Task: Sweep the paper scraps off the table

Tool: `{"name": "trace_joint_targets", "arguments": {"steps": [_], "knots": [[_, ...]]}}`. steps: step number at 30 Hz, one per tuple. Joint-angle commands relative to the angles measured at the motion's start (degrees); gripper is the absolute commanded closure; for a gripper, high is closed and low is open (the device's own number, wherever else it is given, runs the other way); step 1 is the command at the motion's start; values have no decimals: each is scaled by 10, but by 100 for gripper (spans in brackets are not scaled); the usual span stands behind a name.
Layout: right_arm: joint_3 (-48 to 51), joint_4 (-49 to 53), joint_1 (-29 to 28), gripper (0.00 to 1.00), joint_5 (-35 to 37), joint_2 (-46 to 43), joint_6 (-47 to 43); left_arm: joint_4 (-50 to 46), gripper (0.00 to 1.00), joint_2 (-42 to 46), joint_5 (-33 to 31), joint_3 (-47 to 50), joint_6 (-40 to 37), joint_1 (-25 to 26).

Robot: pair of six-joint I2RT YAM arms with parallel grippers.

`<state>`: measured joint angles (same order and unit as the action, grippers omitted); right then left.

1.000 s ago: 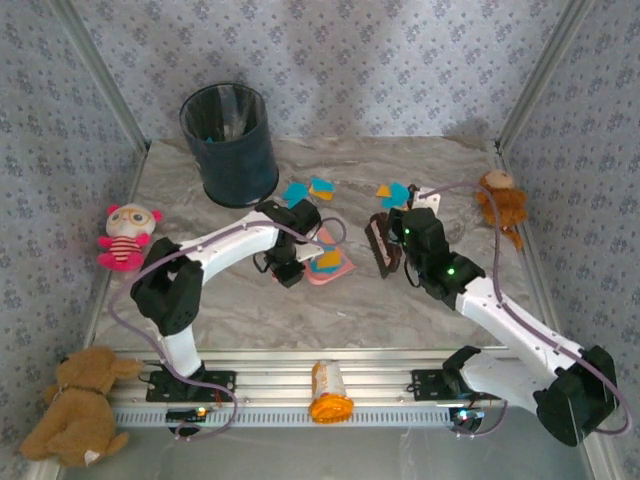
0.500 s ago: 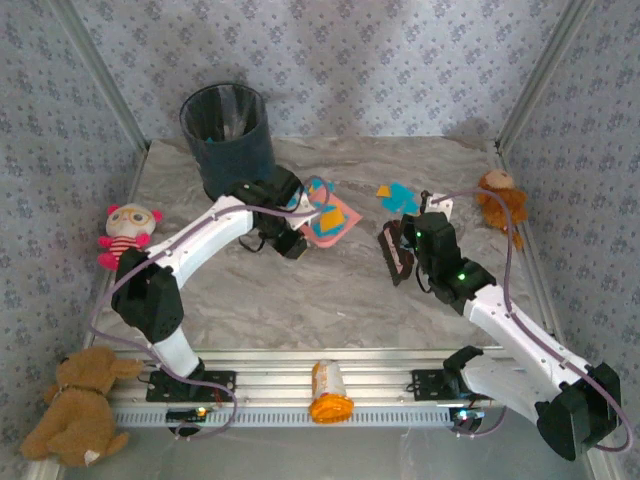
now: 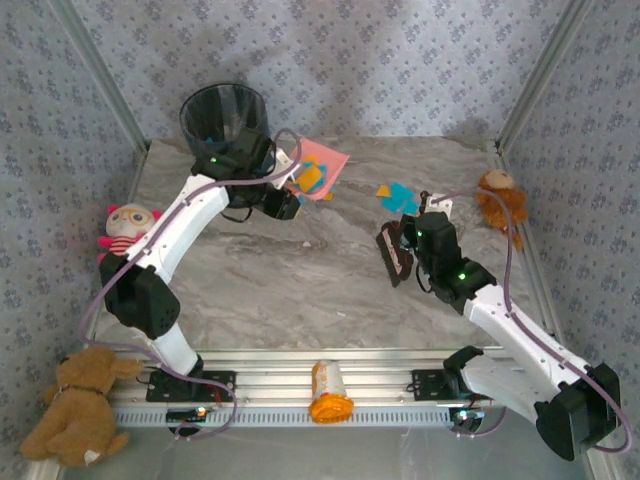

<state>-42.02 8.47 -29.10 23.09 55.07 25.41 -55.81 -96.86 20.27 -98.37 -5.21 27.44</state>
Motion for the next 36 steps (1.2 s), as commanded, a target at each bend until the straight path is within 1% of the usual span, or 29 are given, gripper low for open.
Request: {"name": "trace_joint_targets", "arguments": {"steps": [1,6,12,15,21,26,36], "knots": [[3,-15,3,100,-7,2,-5,-18,100,-3,19,-38,10,-6],[1,-19,4,100,-11,10,-5,-26,100,-14,15,-87,26,-24],[-1,-20,4,100,-15,13,-4,-43,100,-47,32,-169,63,-58],[0,-21,4,100,-16,13,-3,-47,100,-68,49,-203,85,-77],[-1,-20,4,100,-16,11,-2,-59,100,-110,58,-272,145,-103],[-1,-19,4,100,-17,12,-1,-50,100,-128,81,-296,183,-124],[-1,-19,4,100,-19,15,2,-20,100,-158,154,-325,271,-169]]}}
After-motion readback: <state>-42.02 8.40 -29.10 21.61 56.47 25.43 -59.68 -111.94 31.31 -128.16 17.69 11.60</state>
